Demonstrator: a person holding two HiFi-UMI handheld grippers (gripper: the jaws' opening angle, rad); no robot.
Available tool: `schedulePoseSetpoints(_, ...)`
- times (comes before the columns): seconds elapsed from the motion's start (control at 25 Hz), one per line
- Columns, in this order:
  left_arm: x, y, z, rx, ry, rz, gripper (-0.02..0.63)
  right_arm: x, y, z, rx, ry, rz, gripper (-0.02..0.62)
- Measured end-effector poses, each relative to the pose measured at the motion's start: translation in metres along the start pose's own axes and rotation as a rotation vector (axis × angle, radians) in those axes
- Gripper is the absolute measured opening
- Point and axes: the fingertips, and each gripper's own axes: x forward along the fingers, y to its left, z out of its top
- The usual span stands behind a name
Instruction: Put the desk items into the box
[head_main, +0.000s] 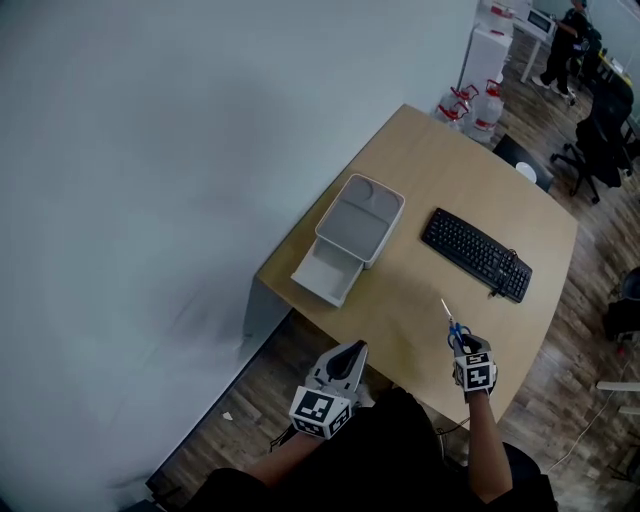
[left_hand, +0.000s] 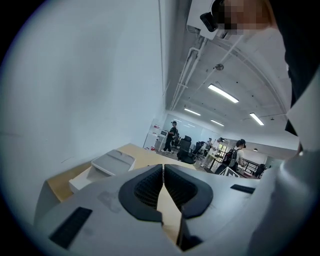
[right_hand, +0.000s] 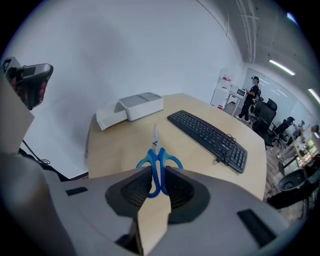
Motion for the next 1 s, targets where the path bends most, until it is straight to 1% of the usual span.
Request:
schedulePoseSetpoints(0.2,-0.027,0.044,0.014,-0.001,-0.017,-0.023,0.021,0.009,0.061,0.048,-0.045,-0.038,0.009,0.138)
schedulePoseSetpoints(0.4,-0.060,0.081,0.016,0.009,-0.025,-0.034,0.021,0.029,0.118,0.088,-0.074,-0.063,0.029,0.138)
schedulePoseSetpoints(0.52,-0.077,0.108,0.010,-0.001,-0.033,-0.010,0.021,0.045,0.156,0.110,-0.091,-0.082,0.057,0.138)
schedulePoseSetpoints(0.6,-0.089,0.124,0.008,-0.027,-0.035,0.008,0.021,0.054,0.181,0.126,-0.106,-0.094,0.077,0.138)
schedulePoseSetpoints(0.72,-0.106,0.136,0.013,-0.051,-0.051,0.025,0.021,0.060,0.213,0.148,-0.124,-0.108,0.114,0.138)
schedulePoseSetpoints(0.88,-0.118,0.148,0.015,-0.047,-0.060,0.059,0.021,0.075,0.241,0.172,-0.114,-0.141,0.169,0.140)
schedulePoseSetpoints(1.0,-0.123,0.156,0.011,-0.037,-0.052,0.085,0.021,0.090,0.252,0.182,-0.099,-0.138,0.194,0.140)
